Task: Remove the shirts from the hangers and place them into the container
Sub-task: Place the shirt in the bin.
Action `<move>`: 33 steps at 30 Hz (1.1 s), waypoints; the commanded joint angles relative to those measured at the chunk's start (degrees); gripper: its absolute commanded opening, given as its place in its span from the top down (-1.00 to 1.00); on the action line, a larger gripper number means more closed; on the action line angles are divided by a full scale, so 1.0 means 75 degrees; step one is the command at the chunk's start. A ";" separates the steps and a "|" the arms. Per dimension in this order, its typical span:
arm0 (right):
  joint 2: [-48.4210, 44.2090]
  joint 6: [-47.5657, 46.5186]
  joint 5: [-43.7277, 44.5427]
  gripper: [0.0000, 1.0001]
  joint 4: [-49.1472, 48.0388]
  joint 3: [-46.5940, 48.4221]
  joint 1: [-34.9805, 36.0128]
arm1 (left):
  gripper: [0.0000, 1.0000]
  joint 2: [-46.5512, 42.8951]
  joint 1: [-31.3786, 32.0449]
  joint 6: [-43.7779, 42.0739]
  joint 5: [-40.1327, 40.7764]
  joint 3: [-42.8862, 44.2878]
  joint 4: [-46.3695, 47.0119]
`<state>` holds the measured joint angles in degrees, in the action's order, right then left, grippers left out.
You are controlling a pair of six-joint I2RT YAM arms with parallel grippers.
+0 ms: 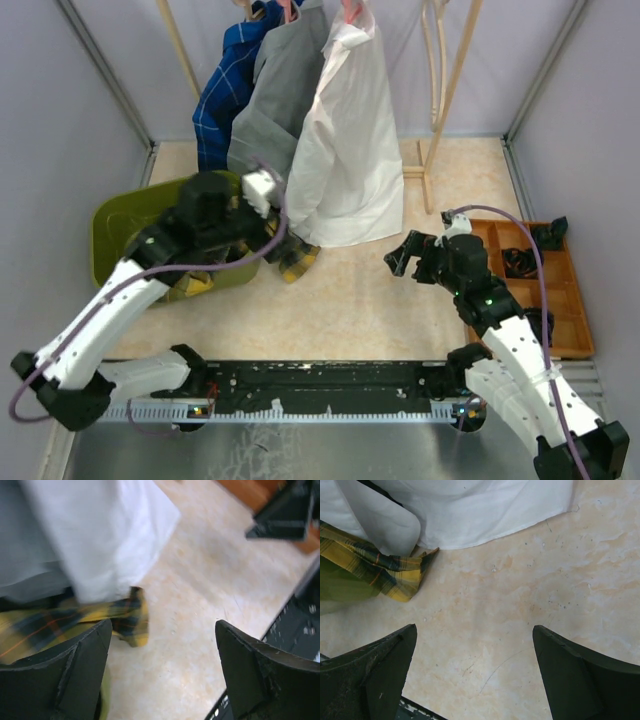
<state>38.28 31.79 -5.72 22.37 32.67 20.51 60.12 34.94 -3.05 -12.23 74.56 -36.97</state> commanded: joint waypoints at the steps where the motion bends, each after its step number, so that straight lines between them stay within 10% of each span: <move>1: -0.0154 0.0063 -0.0007 -0.98 -0.0219 0.0182 0.0042 | -0.81 0.0852 0.1374 -0.1139 0.0494 -0.0313 -0.0076; 25: -0.0732 -0.0110 0.0344 -0.98 0.0194 0.0150 0.0042 | -0.92 0.6313 0.2105 -0.3557 0.4996 0.0847 -0.0546; 28: -0.0761 -0.0148 0.0401 -0.98 0.0266 0.0137 0.0042 | -0.51 0.6328 0.2070 -0.3288 0.4800 0.0853 -0.0928; 33: -0.0720 -0.0142 0.0346 -0.98 0.0190 0.0111 0.0042 | 0.85 0.5724 0.2109 -0.2652 0.4126 0.1235 -0.1525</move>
<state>33.36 31.53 -3.66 25.43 32.67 20.51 107.70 50.78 -26.76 22.57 80.27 -43.77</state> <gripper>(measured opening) 0.990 0.270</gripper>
